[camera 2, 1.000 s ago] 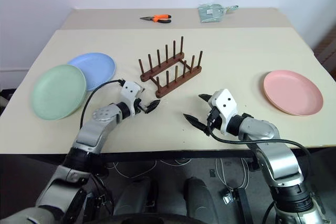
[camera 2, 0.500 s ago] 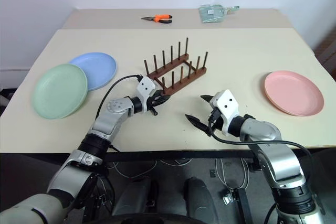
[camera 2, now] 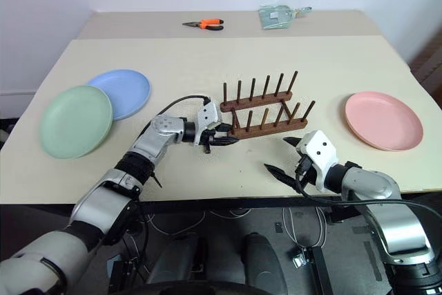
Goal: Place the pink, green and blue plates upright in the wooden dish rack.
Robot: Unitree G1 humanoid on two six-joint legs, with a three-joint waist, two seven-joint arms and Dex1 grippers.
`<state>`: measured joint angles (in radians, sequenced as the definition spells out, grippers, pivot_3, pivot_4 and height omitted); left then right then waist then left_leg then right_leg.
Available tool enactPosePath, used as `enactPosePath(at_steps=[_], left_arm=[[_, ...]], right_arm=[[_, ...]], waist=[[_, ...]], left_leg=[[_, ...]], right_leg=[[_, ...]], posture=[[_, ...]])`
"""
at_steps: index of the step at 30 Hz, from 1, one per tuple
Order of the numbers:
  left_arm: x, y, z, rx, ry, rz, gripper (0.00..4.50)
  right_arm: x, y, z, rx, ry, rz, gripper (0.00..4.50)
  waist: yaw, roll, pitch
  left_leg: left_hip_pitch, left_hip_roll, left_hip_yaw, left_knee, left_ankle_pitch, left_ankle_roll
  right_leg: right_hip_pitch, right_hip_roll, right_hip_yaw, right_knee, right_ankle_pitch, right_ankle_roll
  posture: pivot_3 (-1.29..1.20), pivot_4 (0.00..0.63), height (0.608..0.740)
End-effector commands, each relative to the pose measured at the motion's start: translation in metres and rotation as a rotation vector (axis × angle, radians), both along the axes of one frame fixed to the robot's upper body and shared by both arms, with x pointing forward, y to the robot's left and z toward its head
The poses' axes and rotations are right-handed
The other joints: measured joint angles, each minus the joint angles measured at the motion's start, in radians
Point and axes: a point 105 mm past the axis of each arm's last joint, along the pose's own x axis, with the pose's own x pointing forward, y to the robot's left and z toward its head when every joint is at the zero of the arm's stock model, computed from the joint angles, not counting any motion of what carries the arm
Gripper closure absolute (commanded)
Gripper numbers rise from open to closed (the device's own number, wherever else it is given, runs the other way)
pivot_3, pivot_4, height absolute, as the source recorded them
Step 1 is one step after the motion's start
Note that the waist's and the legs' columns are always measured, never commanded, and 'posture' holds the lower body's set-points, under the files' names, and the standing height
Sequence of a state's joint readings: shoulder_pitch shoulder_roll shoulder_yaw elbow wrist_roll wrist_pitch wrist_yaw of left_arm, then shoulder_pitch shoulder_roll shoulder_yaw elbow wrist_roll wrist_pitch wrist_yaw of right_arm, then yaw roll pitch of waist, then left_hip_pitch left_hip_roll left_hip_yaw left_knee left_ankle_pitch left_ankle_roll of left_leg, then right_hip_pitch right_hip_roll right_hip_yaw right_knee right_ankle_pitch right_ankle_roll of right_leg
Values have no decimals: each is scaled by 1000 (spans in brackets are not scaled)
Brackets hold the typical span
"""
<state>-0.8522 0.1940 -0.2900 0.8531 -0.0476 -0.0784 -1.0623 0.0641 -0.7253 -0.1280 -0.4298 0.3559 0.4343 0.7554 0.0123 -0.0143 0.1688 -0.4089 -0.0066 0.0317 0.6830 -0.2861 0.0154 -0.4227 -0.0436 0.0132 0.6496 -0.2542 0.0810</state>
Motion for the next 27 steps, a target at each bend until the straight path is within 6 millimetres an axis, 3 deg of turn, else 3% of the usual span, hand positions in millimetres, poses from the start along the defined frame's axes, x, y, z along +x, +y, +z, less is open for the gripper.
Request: enactPosePath(at_steps=[1, 3, 5, 8, 12, 18, 21, 27], left_arm=[[11, 15, 7, 12, -51, 69, 258], [12, 28, 3, 31, -40, 102, 6], [9, 46, -2, 41, -2, 147, 440], [-18, 55, 1, -5, 60, 96, 1824], [-55, 36, -4, 46, 56, 4, 3807], [-51, -8, -1, 38, -9, 154, 3825], [-37, -13, -3, 44, -2, 286, 3825], [-9, -1, -12, 85, -31, 470, 3825]], right_arm=[[5, -8, 6, -34, -45, -44, 0], [9, -17, 2, -72, -37, -83, 244], [16, -31, -3, -132, -25, -144, 805], [22, -41, -7, -178, -17, -179, 2300], [35, -42, -10, -209, -18, -191, 4355], [65, -43, -19, -286, -32, -236, 4439], [83, -39, -22, -309, -61, -268, 4439], [110, -31, -21, -326, -120, -294, 4439]], waist=[[0, 0, 0], [0, 0, 0], [-7, 0, 0], [-16, 1, -1], [-20, 2, -1], [6, 2, -1], [0, 2, -1], [-8, 2, -1]], left_leg=[[0, 0, 0, 0, 0, 0], [0, 0, 0, 0, 0, 0], [0, 0, 0, 0, 0, 0], [1, 1, 0, -1, 0, 0], [1, 2, 0, -1, 0, 0], [1, -1, 0, 1, 0, 0], [1, -1, 0, 1, 0, 1], [3, 0, 1, 1, 0, 0]], right_leg=[[0, 0, 0, 0, 0, 0], [0, 0, 0, 0, 0, 0], [0, 0, 1, 0, 0, 0], [0, 0, 1, 1, 0, 0], [0, -1, 2, 1, 0, 0], [2, -3, 1, 0, 0, 0], [1, -3, 1, 0, 1, 1], [3, -1, 2, 1, 1, 2]], posture=[[0, 150, 740], [0, 150, 740], [0, 150, 740], [0, 150, 740], [0, 150, 740], [0, 150, 740], [0, 150, 740], [0, 150, 740]])
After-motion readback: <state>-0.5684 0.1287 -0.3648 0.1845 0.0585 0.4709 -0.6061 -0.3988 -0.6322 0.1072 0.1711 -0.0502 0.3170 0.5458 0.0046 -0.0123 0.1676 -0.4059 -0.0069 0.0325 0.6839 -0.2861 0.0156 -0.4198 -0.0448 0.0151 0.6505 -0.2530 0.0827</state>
